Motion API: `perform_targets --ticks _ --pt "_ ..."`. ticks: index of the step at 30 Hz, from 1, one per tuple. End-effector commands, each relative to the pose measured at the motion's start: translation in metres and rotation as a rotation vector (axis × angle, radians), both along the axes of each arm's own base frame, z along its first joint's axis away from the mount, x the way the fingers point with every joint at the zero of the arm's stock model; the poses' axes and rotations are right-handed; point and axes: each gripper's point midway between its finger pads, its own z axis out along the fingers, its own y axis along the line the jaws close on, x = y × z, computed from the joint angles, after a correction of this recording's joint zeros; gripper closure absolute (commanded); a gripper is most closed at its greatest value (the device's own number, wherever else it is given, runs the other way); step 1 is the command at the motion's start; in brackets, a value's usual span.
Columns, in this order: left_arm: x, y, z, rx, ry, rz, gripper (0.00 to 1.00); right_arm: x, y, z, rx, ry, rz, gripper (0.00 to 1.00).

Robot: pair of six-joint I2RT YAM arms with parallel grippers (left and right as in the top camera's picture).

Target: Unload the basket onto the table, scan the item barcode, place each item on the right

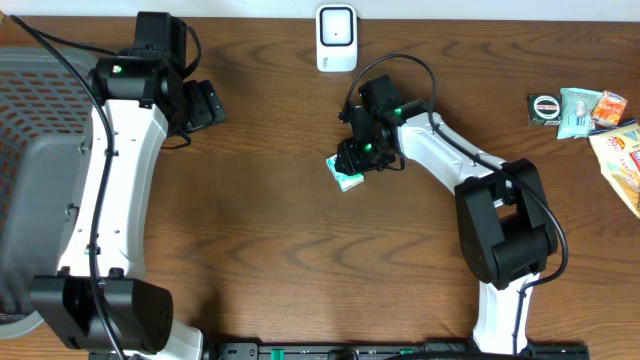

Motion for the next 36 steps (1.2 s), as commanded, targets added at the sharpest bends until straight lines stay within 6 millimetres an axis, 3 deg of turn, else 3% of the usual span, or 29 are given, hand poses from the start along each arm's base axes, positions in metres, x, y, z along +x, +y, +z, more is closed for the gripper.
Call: perform_targets --ticks 1,3,8,15,18,24,31,36 --pt "0.0 0.004 -0.001 0.016 0.005 0.006 0.02 -0.002 -0.001 -0.01 -0.015 0.027 -0.019 0.58" --pt "0.0 0.004 -0.001 0.016 0.005 0.006 0.02 -0.004 -0.002 -0.019 -0.023 0.051 -0.027 0.64" --pt "0.0 0.004 -0.001 0.016 0.005 0.006 0.02 -0.006 -0.002 -0.024 -0.025 0.062 -0.025 0.96" --pt "0.0 0.004 -0.001 0.016 0.005 0.006 0.02 -0.008 0.008 -0.012 0.081 0.095 -0.01 0.99" --pt "0.0 0.004 -0.001 0.016 0.005 0.006 0.02 -0.006 0.013 0.007 0.18 0.087 0.02 0.99" --pt "0.0 0.004 -0.001 0.016 0.005 0.006 0.02 -0.005 0.021 0.072 0.486 0.025 0.15 0.99" --pt "0.0 0.004 -0.001 0.016 0.005 0.006 0.02 -0.015 0.019 0.129 0.854 -0.001 0.281 0.99" --pt "0.0 0.004 -0.001 0.016 0.005 0.006 0.02 -0.023 0.017 0.156 1.021 -0.018 0.339 0.99"
